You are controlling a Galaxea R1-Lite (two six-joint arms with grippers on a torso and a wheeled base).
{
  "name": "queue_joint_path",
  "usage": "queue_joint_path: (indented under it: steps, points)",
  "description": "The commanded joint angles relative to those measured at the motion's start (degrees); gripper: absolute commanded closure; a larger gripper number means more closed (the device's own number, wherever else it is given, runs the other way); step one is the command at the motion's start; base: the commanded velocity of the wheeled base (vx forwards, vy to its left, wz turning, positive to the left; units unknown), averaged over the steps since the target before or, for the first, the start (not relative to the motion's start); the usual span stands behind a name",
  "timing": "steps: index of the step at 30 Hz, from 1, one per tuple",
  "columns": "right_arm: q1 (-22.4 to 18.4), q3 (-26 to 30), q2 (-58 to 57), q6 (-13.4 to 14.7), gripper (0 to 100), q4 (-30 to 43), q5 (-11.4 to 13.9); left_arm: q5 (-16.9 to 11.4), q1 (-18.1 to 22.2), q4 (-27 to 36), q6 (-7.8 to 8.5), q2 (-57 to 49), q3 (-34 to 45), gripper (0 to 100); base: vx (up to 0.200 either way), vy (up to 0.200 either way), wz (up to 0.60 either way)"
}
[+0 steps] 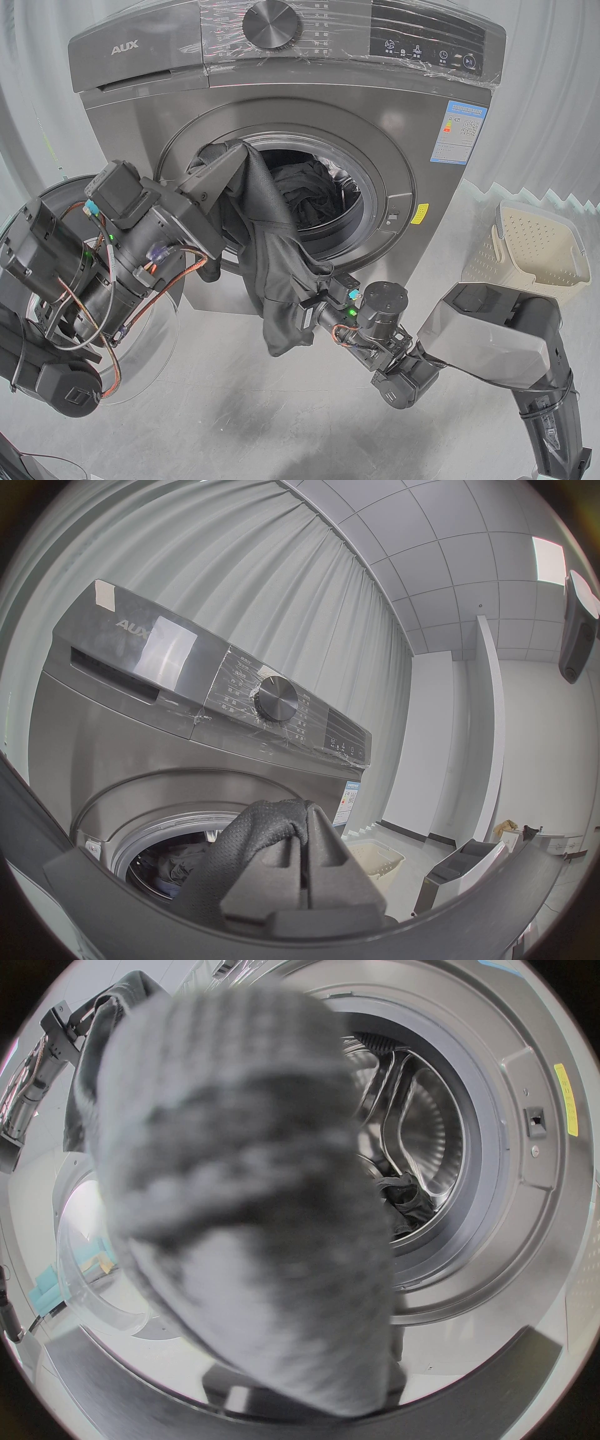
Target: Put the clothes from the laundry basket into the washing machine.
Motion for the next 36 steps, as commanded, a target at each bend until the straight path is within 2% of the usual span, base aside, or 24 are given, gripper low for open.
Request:
queue_joint_path:
  steps: [1, 7, 14, 16, 18, 22, 30, 34, 36]
  points:
    - [-0.8, 1.9, -2.4, 0.1, 100, -0.6, -0.2, 0.1, 0.0, 0.0, -0.08, 0.0, -0.1, 100, 0.0, 0.0, 0.0]
    - [-2.3, 6.8, -8.7, 1.0, 100, -0.9, -1.6, 0.3, 0.2, 0.0, -0.16, 0.2, 0.0, 100, 0.0, 0.0, 0.0]
    - [-1.8, 11.0, -13.7, 2.1, 100, -0.8, -3.2, 0.4, 0.3, 0.0, -0.16, 0.8, 0.7, 100, 0.0, 0.0, 0.0]
    - [-1.8, 11.7, -15.1, 2.9, 100, -0.6, -5.0, 0.1, 0.3, 0.1, -0.08, 0.8, 1.7, 100, 0.0, 0.0, 0.0]
    - [-2.1, 12.0, -16.1, 2.9, 100, -0.5, -5.3, 0.0, 0.8, 0.2, -0.08, 1.0, 2.5, 100, 0.0, 0.0, 0.0]
    - [-2.3, 13.1, -19.1, 3.0, 100, -0.4, -5.4, -0.4, 3.3, 0.1, 0.19, 4.0, 5.5, 100, 0.0, 0.0, 0.0]
    - [-0.1, 16.2, -22.0, 3.0, 100, -0.6, -5.3, -0.6, 3.5, 0.0, 0.72, 9.9, 8.3, 100, 0.0, 0.0, 0.0]
    - [1.5, 16.8, -22.0, 2.9, 100, -0.7, -5.1, -1.9, 3.5, -0.1, 2.47, 13.3, 10.2, 100, 0.0, 0.0, 0.0]
    - [2.6, 16.3, -22.0, 2.9, 100, -0.6, -4.8, -2.2, 3.5, -0.1, 2.74, 13.5, 10.7, 100, 0.0, 0.0, 0.0]
